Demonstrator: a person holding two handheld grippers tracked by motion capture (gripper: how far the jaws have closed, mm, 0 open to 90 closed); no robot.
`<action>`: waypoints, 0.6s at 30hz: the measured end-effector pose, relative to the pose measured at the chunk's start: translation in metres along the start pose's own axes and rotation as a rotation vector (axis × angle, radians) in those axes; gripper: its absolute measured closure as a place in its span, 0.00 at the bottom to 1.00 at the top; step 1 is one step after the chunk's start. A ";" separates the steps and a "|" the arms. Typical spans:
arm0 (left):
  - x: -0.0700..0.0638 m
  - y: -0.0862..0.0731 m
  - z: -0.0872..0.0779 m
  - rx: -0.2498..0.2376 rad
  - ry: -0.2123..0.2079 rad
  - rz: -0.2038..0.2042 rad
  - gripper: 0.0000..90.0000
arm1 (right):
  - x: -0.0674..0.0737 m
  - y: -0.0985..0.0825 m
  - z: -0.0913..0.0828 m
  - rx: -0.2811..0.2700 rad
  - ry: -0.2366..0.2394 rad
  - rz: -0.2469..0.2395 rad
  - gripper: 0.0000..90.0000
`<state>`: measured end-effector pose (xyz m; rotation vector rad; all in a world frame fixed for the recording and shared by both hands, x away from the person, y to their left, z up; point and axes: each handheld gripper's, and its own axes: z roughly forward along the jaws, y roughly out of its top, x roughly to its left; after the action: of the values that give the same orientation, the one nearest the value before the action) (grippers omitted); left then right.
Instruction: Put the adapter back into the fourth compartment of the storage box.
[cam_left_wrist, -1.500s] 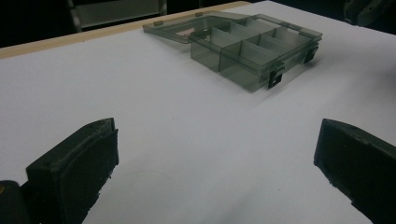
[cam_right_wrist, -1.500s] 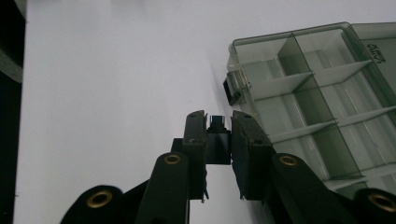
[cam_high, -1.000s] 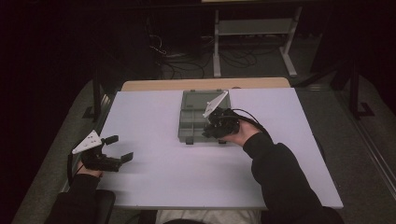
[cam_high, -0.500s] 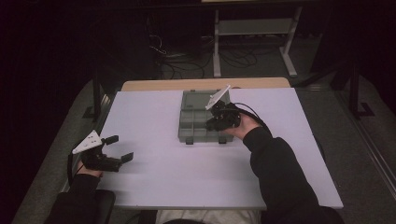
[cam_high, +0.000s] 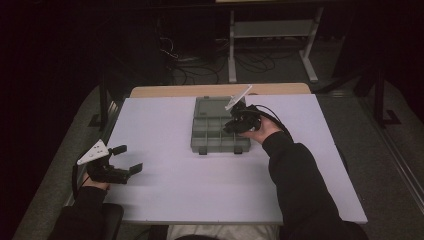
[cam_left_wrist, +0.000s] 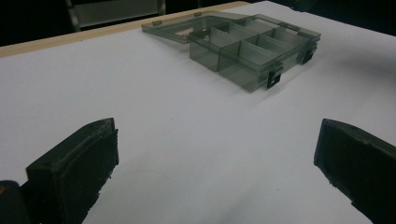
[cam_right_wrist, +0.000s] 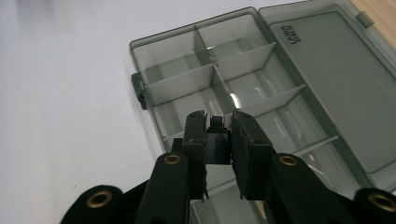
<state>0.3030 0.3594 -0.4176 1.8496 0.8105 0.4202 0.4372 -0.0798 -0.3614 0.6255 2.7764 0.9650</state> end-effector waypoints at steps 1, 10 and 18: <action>0.000 0.000 0.000 0.000 0.000 -0.001 0.00 | -0.002 0.000 -0.001 -0.001 -0.004 0.000 0.83; 0.000 0.000 0.000 -0.002 0.000 -0.002 0.00 | -0.012 -0.002 -0.004 -0.019 -0.026 0.030 0.83; 0.000 0.000 0.000 -0.002 0.000 -0.001 0.00 | -0.028 -0.011 -0.006 -0.044 -0.048 0.092 0.83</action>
<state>0.3028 0.3596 -0.4174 1.8474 0.8113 0.4202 0.4575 -0.1031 -0.3634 0.7660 2.6979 1.0123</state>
